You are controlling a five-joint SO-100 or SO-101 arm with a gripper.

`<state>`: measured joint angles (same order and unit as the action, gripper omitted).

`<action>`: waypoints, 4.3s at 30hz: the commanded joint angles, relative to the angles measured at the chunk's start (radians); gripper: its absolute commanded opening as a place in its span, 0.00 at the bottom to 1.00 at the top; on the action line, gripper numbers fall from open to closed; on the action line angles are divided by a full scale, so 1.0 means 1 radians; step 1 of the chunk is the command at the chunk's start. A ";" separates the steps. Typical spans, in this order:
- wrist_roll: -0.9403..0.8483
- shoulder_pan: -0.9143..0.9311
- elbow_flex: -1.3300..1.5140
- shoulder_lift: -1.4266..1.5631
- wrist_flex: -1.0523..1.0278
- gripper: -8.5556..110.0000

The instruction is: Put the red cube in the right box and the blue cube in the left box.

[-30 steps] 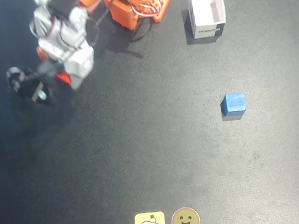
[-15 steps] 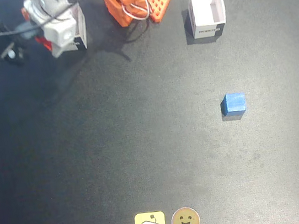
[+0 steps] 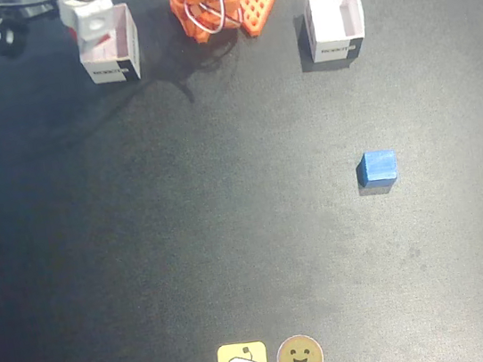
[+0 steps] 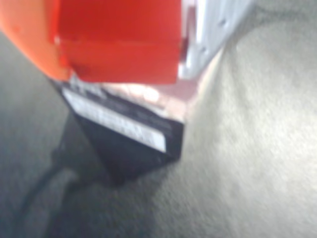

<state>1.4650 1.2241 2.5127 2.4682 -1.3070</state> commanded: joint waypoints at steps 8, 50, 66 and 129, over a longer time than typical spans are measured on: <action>0.057 0.015 0.034 0.120 -0.035 0.17; 0.025 -0.816 0.002 0.295 0.043 0.07; 0.021 -1.253 0.161 0.624 0.021 0.07; 0.589 -1.819 -0.233 -0.632 0.692 0.19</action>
<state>2.0402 -0.5844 2.3577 1.8438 -0.6274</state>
